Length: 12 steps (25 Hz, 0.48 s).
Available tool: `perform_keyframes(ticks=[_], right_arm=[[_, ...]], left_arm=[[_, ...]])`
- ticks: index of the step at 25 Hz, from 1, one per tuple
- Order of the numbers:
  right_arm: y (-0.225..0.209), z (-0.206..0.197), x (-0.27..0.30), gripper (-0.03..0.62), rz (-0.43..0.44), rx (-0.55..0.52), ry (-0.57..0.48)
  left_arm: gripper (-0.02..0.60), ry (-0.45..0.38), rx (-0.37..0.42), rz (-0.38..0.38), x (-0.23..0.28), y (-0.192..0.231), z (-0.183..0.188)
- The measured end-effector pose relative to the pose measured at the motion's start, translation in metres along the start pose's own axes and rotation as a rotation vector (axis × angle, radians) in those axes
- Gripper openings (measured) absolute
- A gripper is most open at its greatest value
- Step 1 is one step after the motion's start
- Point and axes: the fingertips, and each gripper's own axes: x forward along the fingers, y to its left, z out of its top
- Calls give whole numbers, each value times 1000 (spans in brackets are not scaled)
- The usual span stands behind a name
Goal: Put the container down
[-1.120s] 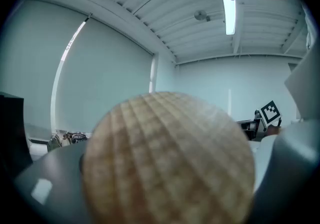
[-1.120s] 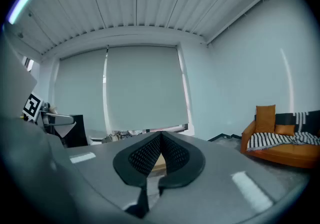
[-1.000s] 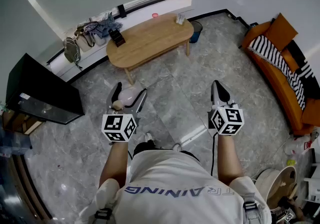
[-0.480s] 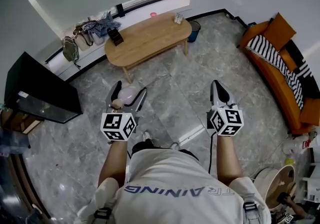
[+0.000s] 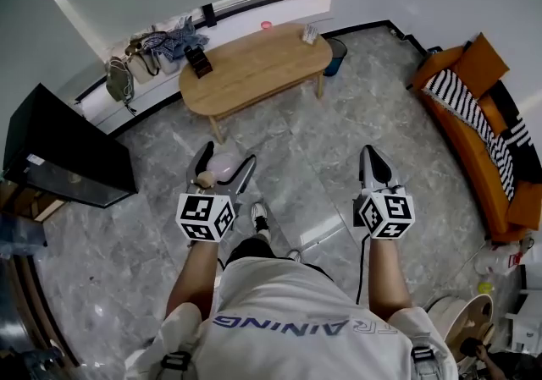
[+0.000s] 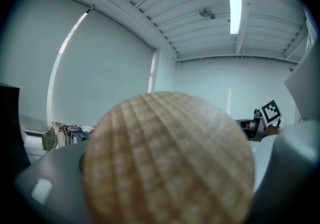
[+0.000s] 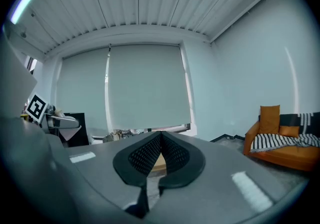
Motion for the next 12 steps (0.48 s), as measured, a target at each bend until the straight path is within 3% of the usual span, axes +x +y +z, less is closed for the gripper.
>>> perform_keyframes(ticks=[5, 12], right_arm=[[5, 0, 64, 12, 4, -6, 32], [16, 23, 156, 13, -13, -2, 27]], left_arm=[[425, 5, -19, -17, 52, 37, 4], [425, -23, -24, -52, 128, 96, 36]])
